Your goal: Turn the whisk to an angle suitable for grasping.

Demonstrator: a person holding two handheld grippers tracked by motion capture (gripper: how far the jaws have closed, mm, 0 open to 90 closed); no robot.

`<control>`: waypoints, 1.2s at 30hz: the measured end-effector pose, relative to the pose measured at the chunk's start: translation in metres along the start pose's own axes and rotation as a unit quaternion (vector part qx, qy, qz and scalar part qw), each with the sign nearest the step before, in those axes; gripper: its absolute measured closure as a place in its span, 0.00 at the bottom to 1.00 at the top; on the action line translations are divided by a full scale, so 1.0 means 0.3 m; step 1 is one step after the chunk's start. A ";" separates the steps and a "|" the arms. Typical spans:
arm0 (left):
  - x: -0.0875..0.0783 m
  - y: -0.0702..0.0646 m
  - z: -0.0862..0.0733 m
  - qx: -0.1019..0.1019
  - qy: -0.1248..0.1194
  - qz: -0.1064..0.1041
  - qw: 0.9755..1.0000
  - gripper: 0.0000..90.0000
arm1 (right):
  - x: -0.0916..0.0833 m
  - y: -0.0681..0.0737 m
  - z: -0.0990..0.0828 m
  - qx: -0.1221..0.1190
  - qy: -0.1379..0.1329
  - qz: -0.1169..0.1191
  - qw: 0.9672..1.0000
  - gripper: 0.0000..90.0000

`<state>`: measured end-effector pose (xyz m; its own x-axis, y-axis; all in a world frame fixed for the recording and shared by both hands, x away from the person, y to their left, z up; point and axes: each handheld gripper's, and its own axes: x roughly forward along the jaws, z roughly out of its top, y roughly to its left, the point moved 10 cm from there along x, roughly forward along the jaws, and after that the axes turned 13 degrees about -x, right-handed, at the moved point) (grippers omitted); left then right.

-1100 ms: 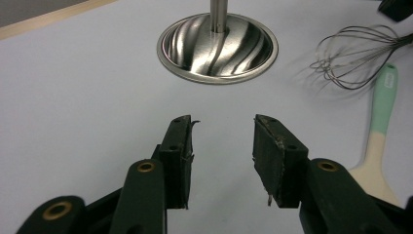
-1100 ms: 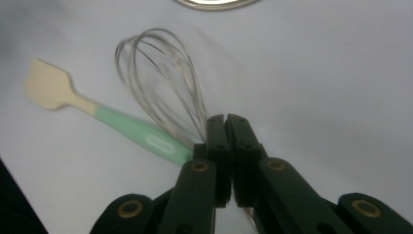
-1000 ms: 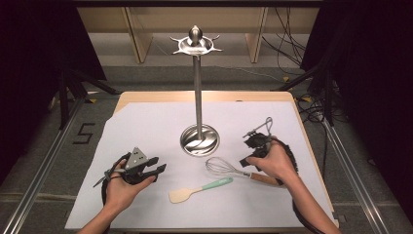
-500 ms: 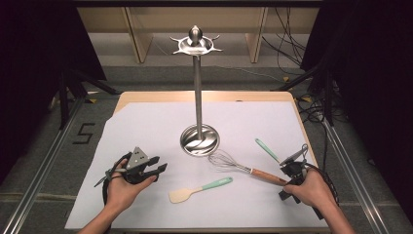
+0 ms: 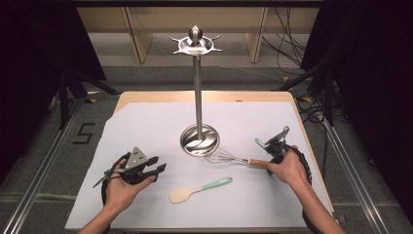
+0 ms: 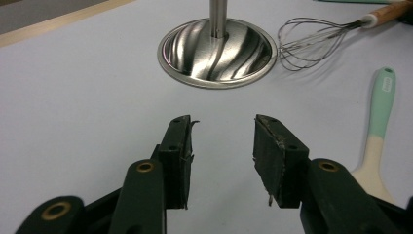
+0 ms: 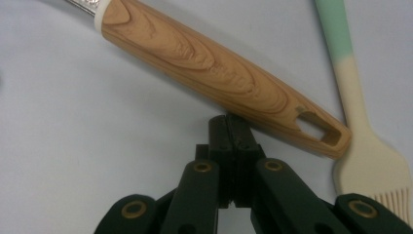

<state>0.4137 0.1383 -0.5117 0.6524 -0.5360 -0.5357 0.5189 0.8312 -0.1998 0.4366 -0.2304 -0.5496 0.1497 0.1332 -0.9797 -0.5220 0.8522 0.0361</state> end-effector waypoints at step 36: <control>-0.009 0.005 0.001 -0.003 -0.004 -0.003 1.000 0.64 | 0.074 0.165 0.466 0.020 -0.074 0.027 0.997 1.00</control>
<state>0.4128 0.1409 -0.5103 0.6527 -0.5428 -0.5286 0.5196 0.8284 -0.2091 0.5313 -0.1145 -0.5419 0.2450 0.2502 -0.9367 -0.5000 0.8603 0.0990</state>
